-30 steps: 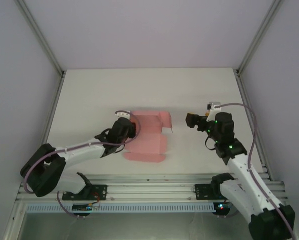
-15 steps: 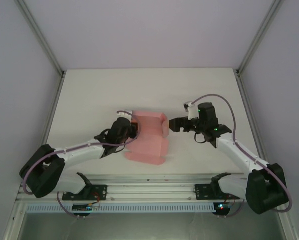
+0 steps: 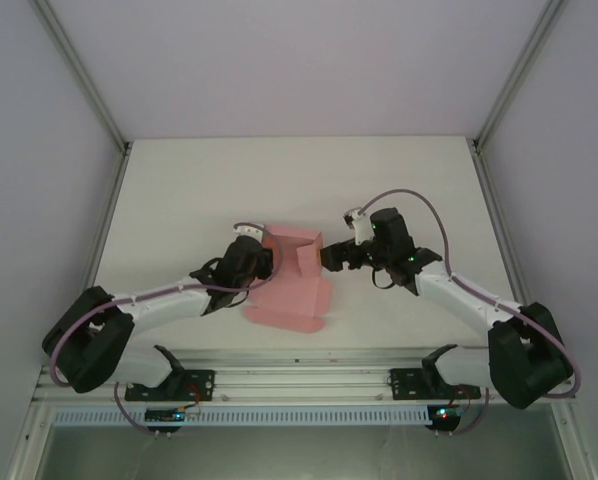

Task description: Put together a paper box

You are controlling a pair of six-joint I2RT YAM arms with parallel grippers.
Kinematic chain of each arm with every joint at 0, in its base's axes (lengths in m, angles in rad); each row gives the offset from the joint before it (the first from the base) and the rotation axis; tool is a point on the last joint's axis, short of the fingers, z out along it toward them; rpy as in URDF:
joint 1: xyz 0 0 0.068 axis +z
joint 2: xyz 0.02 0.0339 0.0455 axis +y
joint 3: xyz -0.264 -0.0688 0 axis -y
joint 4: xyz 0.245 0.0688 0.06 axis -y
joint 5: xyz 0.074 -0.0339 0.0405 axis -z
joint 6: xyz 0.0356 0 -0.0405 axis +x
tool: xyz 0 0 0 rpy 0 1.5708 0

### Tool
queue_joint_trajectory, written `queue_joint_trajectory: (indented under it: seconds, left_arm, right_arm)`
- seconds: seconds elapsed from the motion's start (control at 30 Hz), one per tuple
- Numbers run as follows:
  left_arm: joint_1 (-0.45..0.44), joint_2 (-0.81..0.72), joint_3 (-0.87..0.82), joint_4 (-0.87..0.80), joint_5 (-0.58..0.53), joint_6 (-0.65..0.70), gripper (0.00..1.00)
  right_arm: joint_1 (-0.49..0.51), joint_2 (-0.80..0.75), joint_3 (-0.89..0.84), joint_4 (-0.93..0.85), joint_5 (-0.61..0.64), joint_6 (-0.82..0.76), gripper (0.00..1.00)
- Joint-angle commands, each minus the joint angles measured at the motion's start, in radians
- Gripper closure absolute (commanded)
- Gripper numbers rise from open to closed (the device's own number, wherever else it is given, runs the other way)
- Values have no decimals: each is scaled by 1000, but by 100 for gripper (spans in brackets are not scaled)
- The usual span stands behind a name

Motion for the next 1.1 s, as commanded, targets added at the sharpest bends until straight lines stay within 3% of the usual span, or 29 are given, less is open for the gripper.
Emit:
queue_joint_trajectory:
  seconds: [0.0,0.13,0.37,0.43,0.8,0.9,0.97,1.07]
  left_arm:
    - [-22,-9,45,44,8,-19,100]
    - [-15,-9,69,-46,-77,-33,100]
    - [-14,-17,69,-26,-43,-3,100]
    - [-14,-14,68,-17,-30,1,100]
    - [-17,-21,65,17,18,19,100]
    - [-18,-17,73,9,4,7,100]
    - [-21,-14,82,-6,-2,-1,100]
    - [-27,-16,93,-19,-16,-22,100]
  right_arm:
    - [23,-21,29,-18,65,4,10]
    - [9,-100,13,-120,93,0,13]
    - [-7,-189,10,-211,-54,-80,20]
    - [-8,-184,16,-191,-95,-90,24]
    - [11,-27,136,-164,-67,-157,29]
    - [45,10,168,-162,-11,-155,35]
    - [70,21,176,-159,72,-146,37]
    - [112,38,179,-138,235,-100,49]
